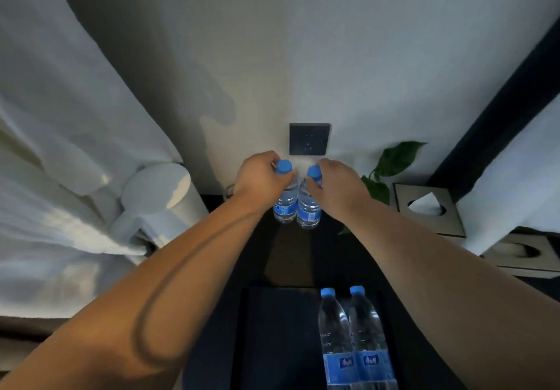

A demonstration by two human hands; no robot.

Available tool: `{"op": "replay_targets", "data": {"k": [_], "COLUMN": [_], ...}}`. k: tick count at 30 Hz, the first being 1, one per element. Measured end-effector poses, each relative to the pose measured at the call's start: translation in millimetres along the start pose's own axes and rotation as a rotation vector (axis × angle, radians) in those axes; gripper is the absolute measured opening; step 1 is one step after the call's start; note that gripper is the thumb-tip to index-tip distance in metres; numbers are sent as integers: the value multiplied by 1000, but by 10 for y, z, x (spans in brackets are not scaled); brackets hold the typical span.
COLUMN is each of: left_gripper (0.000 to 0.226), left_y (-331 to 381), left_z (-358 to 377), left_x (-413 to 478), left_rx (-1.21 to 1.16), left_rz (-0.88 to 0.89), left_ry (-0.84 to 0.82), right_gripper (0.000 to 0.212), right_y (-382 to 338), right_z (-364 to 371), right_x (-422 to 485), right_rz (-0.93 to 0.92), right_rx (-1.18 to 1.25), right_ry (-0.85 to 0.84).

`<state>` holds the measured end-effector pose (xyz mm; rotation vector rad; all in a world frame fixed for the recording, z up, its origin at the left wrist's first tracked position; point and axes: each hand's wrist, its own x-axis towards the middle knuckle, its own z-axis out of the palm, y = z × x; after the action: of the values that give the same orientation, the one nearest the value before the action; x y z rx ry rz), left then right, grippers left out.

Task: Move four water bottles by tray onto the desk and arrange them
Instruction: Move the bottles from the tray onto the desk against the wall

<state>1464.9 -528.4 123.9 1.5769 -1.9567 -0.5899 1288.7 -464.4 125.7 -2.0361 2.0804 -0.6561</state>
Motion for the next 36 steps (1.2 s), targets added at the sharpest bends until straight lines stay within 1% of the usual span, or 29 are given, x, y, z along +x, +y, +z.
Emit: {"op": "replay_targets", "data": {"k": [4,8,11,19,22,26,29,32,36], "left_gripper": [24,22,23,31,35,40,43,33,28], "left_y": [-27,-78,-100,-59,-63,-70,-66,-107,-232], "left_z": [136,261,334,384,373,363,348,346,416], "left_x": [182,292,330,375,351,278,164,-19,-362], "left_rx": [1,34,15,102,110,108,113,131,95], "left_rz": [-14,-25,-30,44,53,53,-4,-66,-73], "left_ry": [-16,-43,-75,-99,-102,-94,-97,-96,-109], "right_gripper": [19,22,25,21,25,41,43,42,40], "right_y": [101,204,253,290,307,335,313,274,257], "right_z": [101,165,186,204,227,262,241,196,199], "right_x": [157,272,321,385,360,261,138,-37,-338], "right_rz": [41,44,50,64,70,119,136,62,59], "right_rx": [13,-23,-17,-14,-16,17,13,42,88], "right_ry": [-5,-31,-37,-19,4,3,84,178,134]}}
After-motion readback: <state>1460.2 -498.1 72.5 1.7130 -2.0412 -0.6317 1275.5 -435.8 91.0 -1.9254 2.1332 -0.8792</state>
